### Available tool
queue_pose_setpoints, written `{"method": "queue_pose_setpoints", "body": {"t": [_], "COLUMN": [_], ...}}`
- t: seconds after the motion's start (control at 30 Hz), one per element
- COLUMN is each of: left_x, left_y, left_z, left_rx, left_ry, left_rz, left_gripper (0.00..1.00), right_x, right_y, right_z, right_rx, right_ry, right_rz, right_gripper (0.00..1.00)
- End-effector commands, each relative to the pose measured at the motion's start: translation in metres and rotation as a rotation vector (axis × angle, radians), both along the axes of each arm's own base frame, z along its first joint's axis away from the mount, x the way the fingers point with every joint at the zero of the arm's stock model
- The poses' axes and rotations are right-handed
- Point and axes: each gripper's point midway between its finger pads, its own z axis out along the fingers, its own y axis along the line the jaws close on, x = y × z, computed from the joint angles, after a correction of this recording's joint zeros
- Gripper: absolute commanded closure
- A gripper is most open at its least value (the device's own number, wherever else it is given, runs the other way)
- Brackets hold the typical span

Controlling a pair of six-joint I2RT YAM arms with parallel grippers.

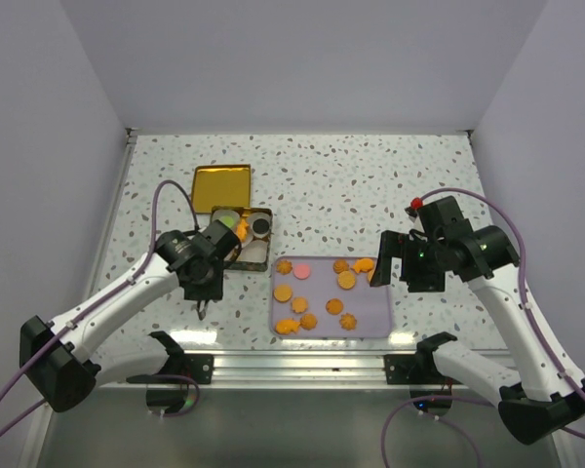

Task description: Pack the cookies

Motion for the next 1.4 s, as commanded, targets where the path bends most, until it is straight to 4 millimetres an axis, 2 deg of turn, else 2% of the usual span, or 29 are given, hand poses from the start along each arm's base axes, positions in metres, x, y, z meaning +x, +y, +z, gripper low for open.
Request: {"method": "queue_pose_setpoints", "body": {"t": [0.0,0.43,1.17,1.37], "left_x": [0.008,0.016,0.014,0.015], "left_y": [-0.003,-0.005,-0.001,-0.002], "left_z": [0.001,0.008,0.01,0.015], "left_rx": [-0.008,0.008,0.012,0.002], "left_ry": [-0.021,-0.024,-0.027,-0.041], "left_rz": [-0.012,-0.017,-0.006,-0.008], "left_gripper": [0.64,0.57,0.52,0.54], "right_x": [0.0,0.005,0.005,0.003], "right_y": [0.001,0.001,0.001,0.0], "right_z": [0.004,0.006,0.008,0.009], "right_rx": [0.005,-0.004,-0.016,-0.017], "right_ry": [-0.025,-0.048,-0.06,-0.063], "right_rz": [0.017,0.024,0.038,0.039], "right_gripper": [0.01,0.01,0.01,0.01]}}
